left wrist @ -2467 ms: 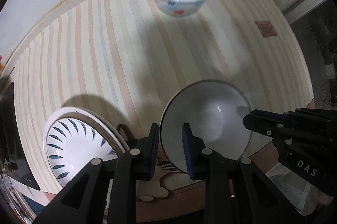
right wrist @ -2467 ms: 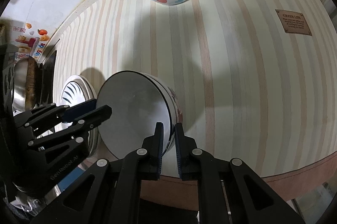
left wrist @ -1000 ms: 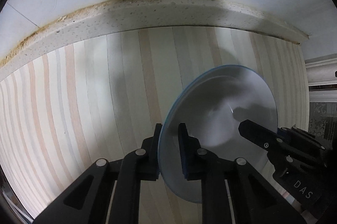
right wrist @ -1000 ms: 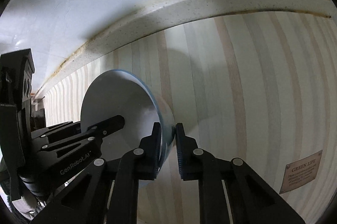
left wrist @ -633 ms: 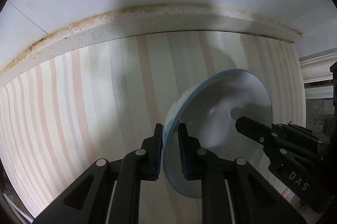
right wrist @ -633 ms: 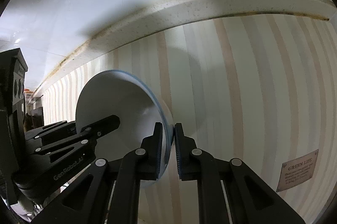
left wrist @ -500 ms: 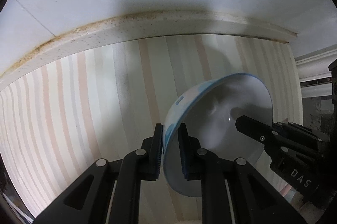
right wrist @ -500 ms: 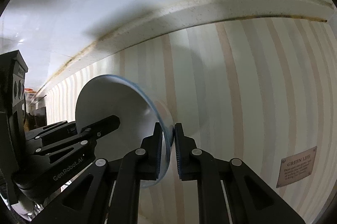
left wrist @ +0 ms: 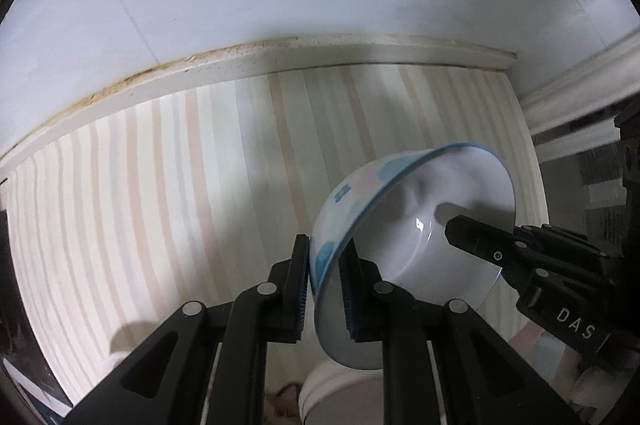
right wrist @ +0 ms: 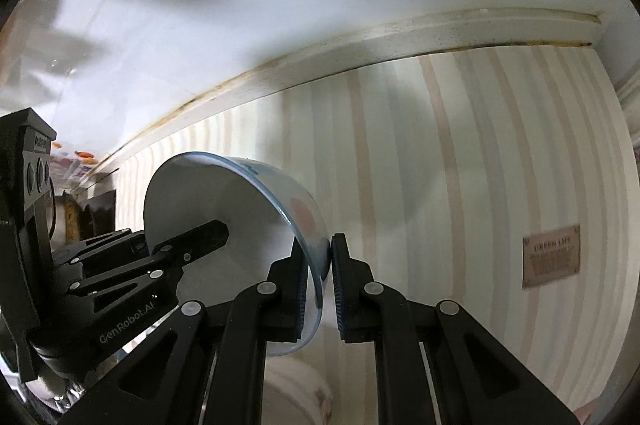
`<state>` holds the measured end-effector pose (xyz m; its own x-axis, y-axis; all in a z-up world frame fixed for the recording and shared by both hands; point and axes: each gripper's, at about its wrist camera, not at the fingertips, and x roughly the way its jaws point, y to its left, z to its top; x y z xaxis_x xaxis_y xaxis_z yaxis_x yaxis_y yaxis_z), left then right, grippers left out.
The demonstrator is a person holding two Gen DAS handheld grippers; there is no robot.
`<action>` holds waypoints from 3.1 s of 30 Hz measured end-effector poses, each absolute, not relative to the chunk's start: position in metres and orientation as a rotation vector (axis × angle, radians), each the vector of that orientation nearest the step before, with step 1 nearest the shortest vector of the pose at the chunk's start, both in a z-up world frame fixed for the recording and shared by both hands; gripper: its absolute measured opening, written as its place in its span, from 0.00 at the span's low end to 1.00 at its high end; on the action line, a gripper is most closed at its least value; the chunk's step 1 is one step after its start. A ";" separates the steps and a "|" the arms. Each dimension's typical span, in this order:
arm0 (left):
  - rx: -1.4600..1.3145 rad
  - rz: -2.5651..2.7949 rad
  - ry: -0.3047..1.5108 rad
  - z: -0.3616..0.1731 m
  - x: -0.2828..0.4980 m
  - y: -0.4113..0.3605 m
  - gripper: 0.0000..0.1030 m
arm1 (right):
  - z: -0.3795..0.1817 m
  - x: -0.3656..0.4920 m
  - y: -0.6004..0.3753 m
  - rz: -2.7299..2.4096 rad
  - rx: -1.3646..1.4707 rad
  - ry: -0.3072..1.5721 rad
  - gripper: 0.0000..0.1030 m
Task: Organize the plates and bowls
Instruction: 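Lift the bowl stack and carry it toward the plate stack with both tools, then set the bowl stack on the counter beside the plates and open both tools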
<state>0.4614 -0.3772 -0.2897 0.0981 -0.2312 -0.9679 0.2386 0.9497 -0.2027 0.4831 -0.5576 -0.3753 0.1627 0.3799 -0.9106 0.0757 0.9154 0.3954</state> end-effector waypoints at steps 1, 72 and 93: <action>0.009 -0.348 1.427 -0.286 0.456 -0.374 0.12 | -0.371 0.478 -0.557 0.227 0.393 1.398 0.13; 0.127 -0.349 1.344 -0.253 0.304 -0.344 0.27 | -0.351 0.278 -0.524 0.078 0.375 1.462 0.41; 0.088 -0.411 1.109 -0.157 0.226 -0.317 0.93 | -0.205 0.173 -0.509 -0.092 0.268 1.157 0.91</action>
